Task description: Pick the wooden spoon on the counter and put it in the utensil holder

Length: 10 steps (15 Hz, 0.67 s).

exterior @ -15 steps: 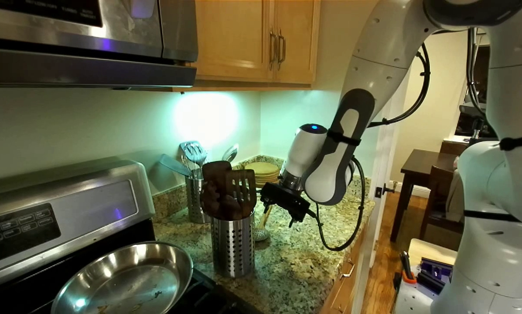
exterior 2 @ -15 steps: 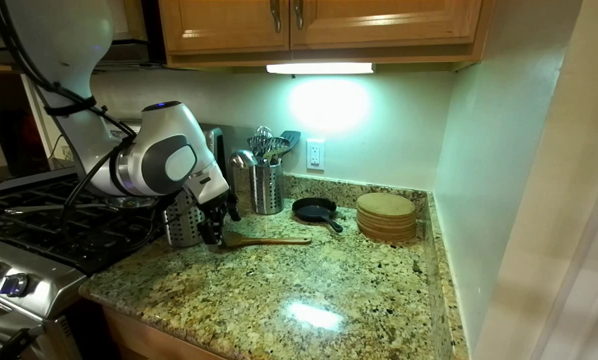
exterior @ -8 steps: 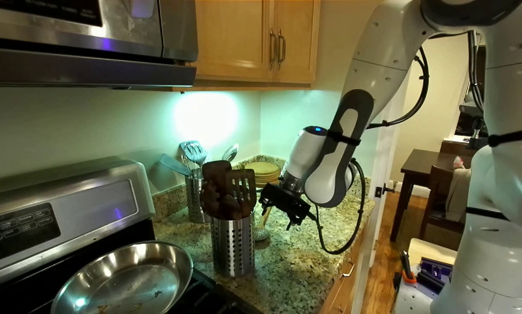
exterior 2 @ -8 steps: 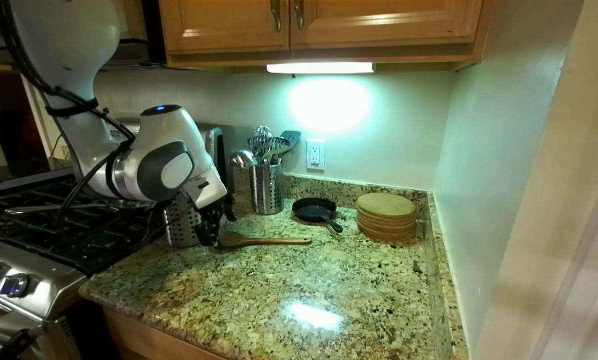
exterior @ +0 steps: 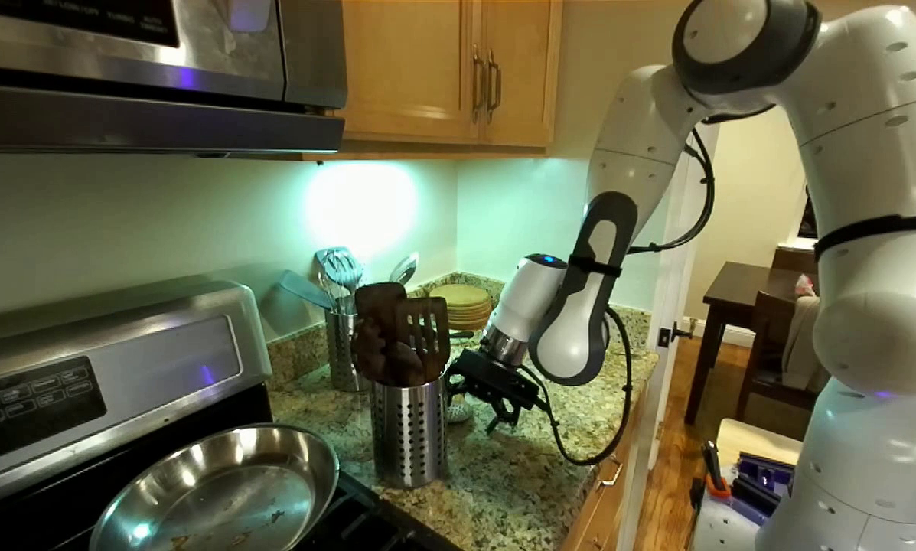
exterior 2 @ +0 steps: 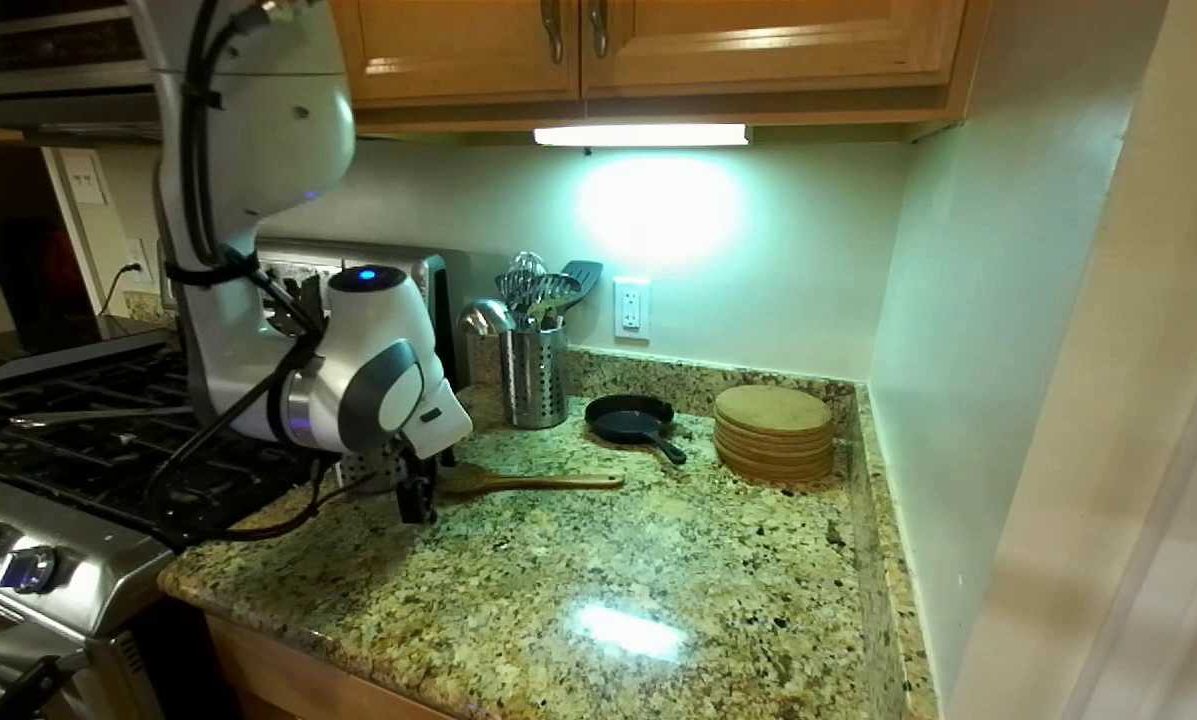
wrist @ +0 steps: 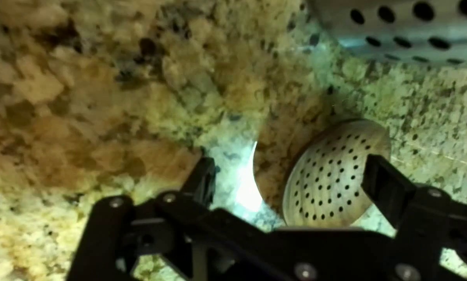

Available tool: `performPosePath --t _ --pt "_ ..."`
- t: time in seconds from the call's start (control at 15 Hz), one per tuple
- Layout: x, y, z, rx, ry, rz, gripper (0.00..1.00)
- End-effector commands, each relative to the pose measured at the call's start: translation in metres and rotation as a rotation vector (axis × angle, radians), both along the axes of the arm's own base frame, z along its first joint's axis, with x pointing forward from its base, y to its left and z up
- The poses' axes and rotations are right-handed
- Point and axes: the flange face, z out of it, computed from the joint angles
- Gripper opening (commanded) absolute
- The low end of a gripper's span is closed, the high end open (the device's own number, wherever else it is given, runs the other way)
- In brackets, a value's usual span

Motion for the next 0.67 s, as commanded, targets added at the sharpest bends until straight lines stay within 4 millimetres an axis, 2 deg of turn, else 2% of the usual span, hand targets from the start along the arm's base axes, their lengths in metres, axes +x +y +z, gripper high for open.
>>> performPosePath --t 0.0,0.2,0.33,0.6 --pt "0.015 -0.030 -0.010 0.015 0.003 0.029 1.00" --pt "0.022 -0.049 -0.006 0.003 0.006 0.040 1.00" --pt "0.026 -0.055 -0.001 -0.007 0.010 0.057 1.00" --pt "0.043 -0.042 0.015 -0.037 0.003 0.138 1.00"
